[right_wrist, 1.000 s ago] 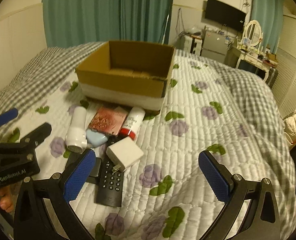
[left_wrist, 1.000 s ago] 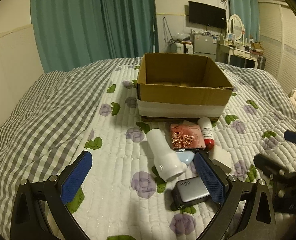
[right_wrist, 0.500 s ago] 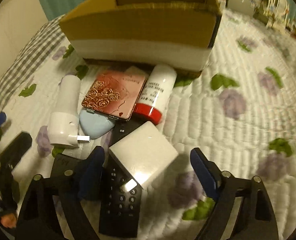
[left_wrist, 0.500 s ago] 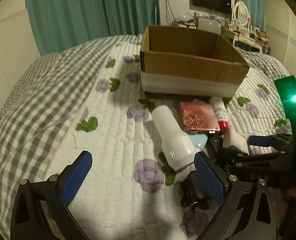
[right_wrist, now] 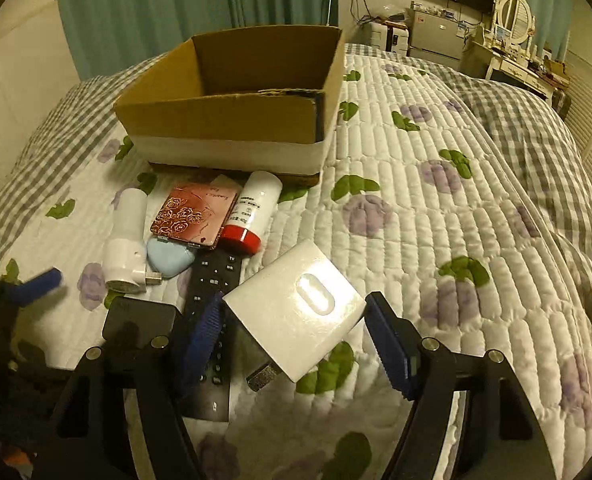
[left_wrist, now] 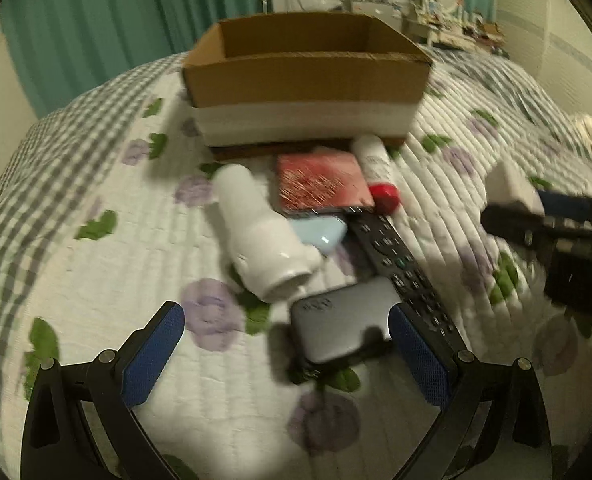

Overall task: Organize rigid objects
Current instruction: 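Grasp the grey power bank with the left tool while the right tool grasps the white square charger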

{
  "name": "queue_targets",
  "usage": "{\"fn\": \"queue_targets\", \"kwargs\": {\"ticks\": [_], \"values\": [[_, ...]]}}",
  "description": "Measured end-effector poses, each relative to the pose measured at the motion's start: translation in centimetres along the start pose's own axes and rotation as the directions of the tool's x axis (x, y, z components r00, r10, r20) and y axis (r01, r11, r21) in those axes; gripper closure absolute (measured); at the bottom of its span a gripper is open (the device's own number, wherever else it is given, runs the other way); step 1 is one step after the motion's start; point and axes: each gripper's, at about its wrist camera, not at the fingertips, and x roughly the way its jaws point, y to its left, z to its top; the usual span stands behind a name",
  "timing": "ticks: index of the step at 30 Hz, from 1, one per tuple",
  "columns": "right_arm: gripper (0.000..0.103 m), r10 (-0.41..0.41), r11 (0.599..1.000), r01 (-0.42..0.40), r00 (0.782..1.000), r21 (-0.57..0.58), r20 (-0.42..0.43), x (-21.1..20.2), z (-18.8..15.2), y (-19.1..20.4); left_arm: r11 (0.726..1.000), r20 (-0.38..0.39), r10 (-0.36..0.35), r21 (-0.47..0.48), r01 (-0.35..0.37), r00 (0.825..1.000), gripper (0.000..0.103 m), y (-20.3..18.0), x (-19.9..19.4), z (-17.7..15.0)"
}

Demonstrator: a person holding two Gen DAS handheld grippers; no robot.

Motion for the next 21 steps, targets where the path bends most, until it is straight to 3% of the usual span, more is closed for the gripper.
{"fn": "queue_targets", "kwargs": {"ticks": [5, 12, 16, 19, 21], "values": [[0.031, 0.023, 1.0, -0.024, 1.0, 0.014, 0.008, -0.1, -0.1, -0.6, 0.999, -0.047, -0.048, 0.012, 0.048, 0.998, 0.0, -1.1, 1.1, -0.2], [0.031, 0.045, 0.998, -0.045, 0.999, 0.042, 0.009, 0.1, -0.2, -1.1, 0.999, -0.08, -0.025, 0.04, 0.028, 0.996, 0.0, -2.2, 2.8, 0.2], [0.031, 0.046, 0.998, -0.046, 0.999, 0.045, 0.001, 0.3, -0.3, -1.1, 0.996, -0.115, -0.08, 0.017, 0.083, 0.99, 0.002, -2.3, 4.0, 0.3], [0.031, 0.043, 0.998, -0.043, 0.999, 0.045, 0.001, 0.4, -0.3, -1.0, 0.992, -0.117, -0.115, 0.031, 0.12, 0.986, 0.026, -2.7, 3.7, 0.1], [0.031, 0.038, 0.998, -0.038, 0.999, 0.045, 0.003, 0.4, -0.4, -0.9, 0.994, -0.112, -0.096, 0.046, 0.102, 0.989, 0.028, -2.9, 3.4, 0.0]]}}
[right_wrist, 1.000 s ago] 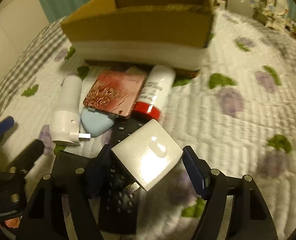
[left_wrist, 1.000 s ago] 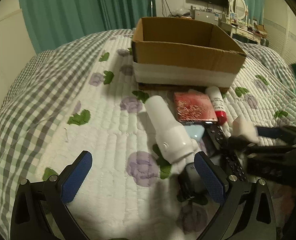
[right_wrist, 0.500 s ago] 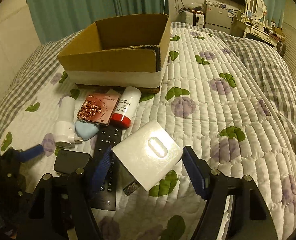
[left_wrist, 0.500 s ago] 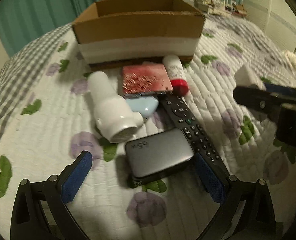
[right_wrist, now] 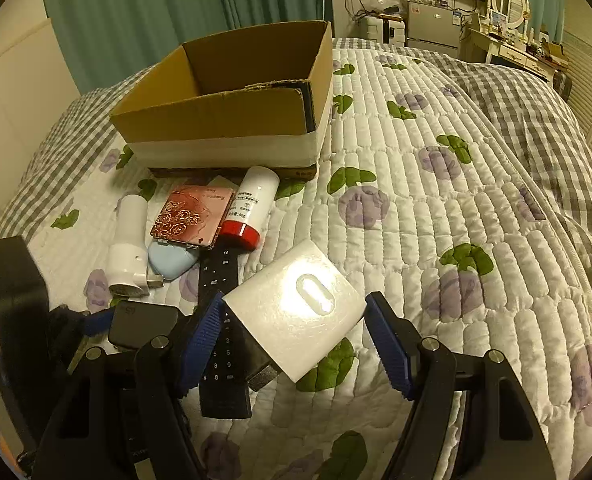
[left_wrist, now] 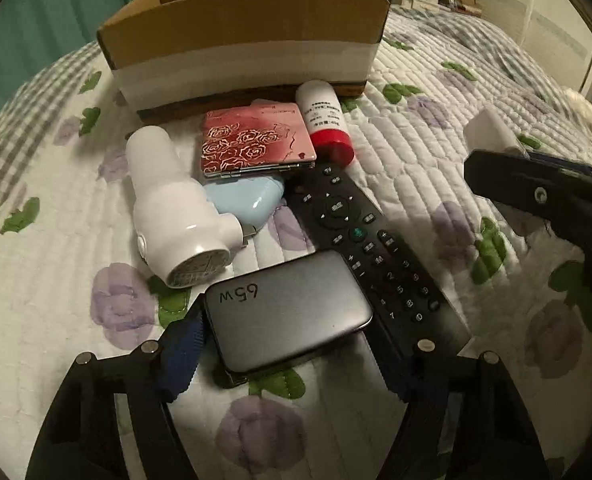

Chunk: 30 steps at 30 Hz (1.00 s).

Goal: Organize rigid objects

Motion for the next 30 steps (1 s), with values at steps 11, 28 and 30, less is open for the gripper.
{"fn": "queue_targets", "kwargs": {"ticks": [11, 28, 30], "values": [[0.032, -0.01, 0.998, 0.015, 0.997, -0.065, 0.081, -4.0, 1.0, 1.7, 0.999, 0.142, 0.02, -0.031, -0.016, 0.99, 0.029, 1.7, -5.8, 0.9], [0.031, -0.007, 0.979, 0.068, 0.952, -0.19, 0.306, -11.4, 13.3, 5.0, 0.994, 0.38, 0.099, -0.085, -0.072, 0.92, 0.028, 9.3, -13.6, 14.6], [0.032, 0.001, 0.979, 0.063, 0.948, -0.192, 0.317, -10.6, 15.1, 5.2, 0.994, 0.398, 0.096, -0.081, -0.07, 0.913, 0.028, 9.5, -13.1, 16.4]]}}
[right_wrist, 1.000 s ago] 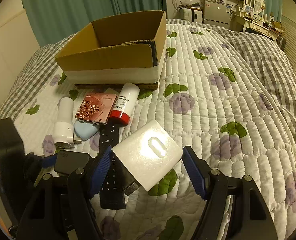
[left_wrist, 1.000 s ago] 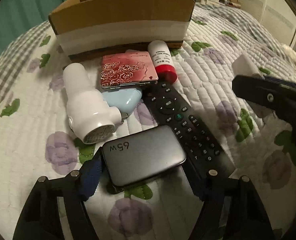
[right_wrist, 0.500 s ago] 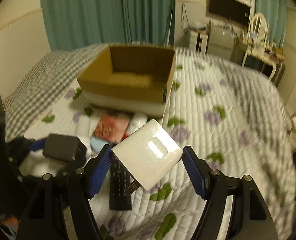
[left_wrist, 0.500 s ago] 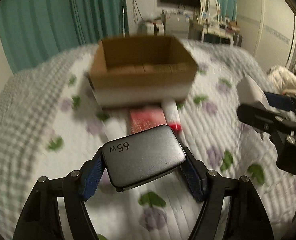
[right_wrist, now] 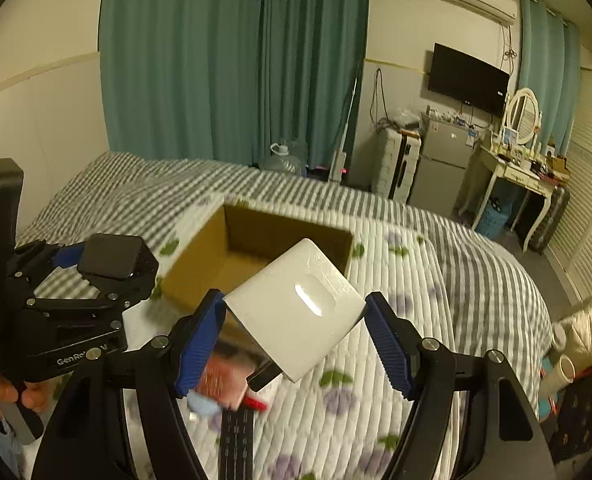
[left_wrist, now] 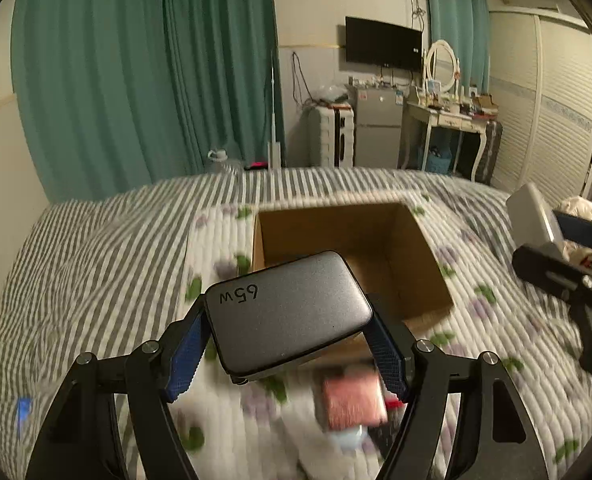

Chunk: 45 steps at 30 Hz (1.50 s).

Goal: Organize rigid objects

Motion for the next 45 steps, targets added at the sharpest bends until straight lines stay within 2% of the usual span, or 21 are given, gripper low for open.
{"fn": "queue_targets", "kwargs": {"ticks": [3, 8, 12, 16, 19, 23, 26, 30, 40, 43, 45], "values": [[0.031, 0.01, 1.0, -0.01, 1.0, 0.0, -0.005, 2.3, 1.6, -0.3, 1.0, -0.004, -0.021, 0.01, 0.021, 1.0, 0.028, -0.2, 2.9, 1.8], [0.032, -0.033, 0.999, 0.032, 0.999, -0.032, -0.03, 6.1, 2.9, -0.7, 0.999, -0.051, -0.022, 0.041, 0.024, 0.998, 0.028, -0.8, 9.2, 3.2], [0.032, -0.029, 0.999, 0.027, 0.997, -0.033, -0.066, 9.6, 2.7, -1.6, 0.996, -0.084, -0.031, 0.083, 0.038, 0.996, 0.028, -2.1, 12.3, 2.0], [0.032, -0.013, 1.0, 0.01, 0.995, -0.025, -0.102, 12.2, 1.7, -2.4, 0.995, -0.144, -0.071, 0.058, 0.08, 0.987, 0.028, -2.5, 14.6, 0.7], [0.032, 0.001, 1.0, -0.004, 0.994, -0.024, -0.112, 13.7, 1.1, -3.0, 0.994, -0.163, -0.067, 0.073, 0.08, 0.984, 0.028, -3.0, 15.6, 0.0], [0.032, 0.021, 1.0, -0.021, 0.992, -0.004, -0.121, 15.0, 0.8, -3.6, 0.995, -0.136, -0.047, 0.083, 0.058, 0.99, 0.026, -3.3, 15.5, -0.2], [0.032, 0.026, 1.0, -0.026, 0.993, -0.003, -0.117, 15.5, 0.9, -4.0, 0.995, -0.085, -0.018, 0.092, 0.026, 0.996, 0.016, -2.9, 14.2, 0.4], [0.032, 0.028, 1.0, -0.028, 0.993, -0.002, -0.111, 15.4, 1.0, -3.9, 0.996, -0.063, 0.016, 0.087, -0.01, 0.998, 0.016, -1.9, 12.7, 0.7], [0.03, 0.061, 0.998, -0.061, 0.986, 0.0, -0.158, 17.4, 0.1, -2.9, 1.0, -0.058, 0.019, 0.009, -0.019, 0.998, 0.016, 0.8, 8.9, 0.3], [0.022, 0.042, 0.999, -0.039, 0.992, 0.024, -0.123, 16.4, 0.3, -2.9, 0.999, -0.05, 0.028, 0.019, -0.027, 0.998, 0.016, 0.8, 7.6, 0.0], [0.022, 0.045, 0.998, -0.04, 0.993, 0.047, -0.108, 15.0, 0.6, -3.0, 1.0, -0.043, 0.026, 0.013, -0.026, 0.999, 0.016, 1.0, 6.5, -0.2]]}}
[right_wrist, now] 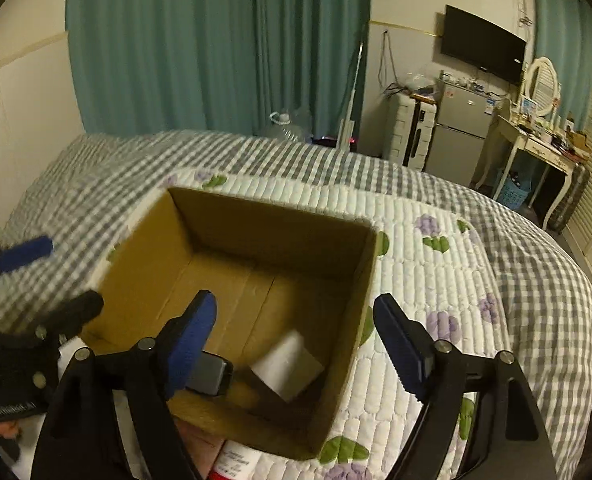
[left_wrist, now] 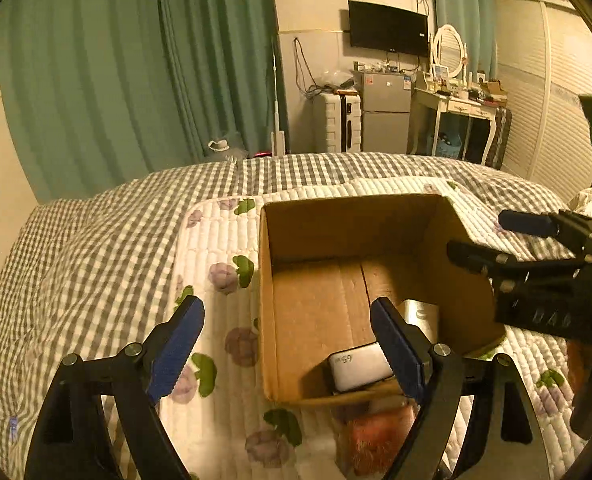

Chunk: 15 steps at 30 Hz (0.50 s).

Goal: Organize rigid objects

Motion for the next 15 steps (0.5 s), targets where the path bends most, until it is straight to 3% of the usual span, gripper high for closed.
{"fn": "queue_targets", "kwargs": {"ticks": [3, 7, 15], "values": [[0.021, -0.01, 1.0, 0.01, 1.0, -0.005, 0.03, -2.7, 0.1, 0.3, 1.0, 0.0, -0.017, -0.018, 0.017, 1.0, 0.004, 0.2, -1.8, -0.4], [0.012, -0.054, 0.998, 0.056, 0.997, -0.032, 0.06, -7.0, -0.5, 1.1, 1.0, 0.014, 0.01, -0.01, -0.01, 1.0, 0.004, 0.0, -4.6, -1.3], [0.007, -0.089, 0.994, 0.092, 0.994, -0.054, 0.058, -13.7, -4.7, 2.8, 1.0, 0.027, -0.011, -0.008, 0.012, 1.0, 0.0, -0.3, -10.0, -4.7]]}}
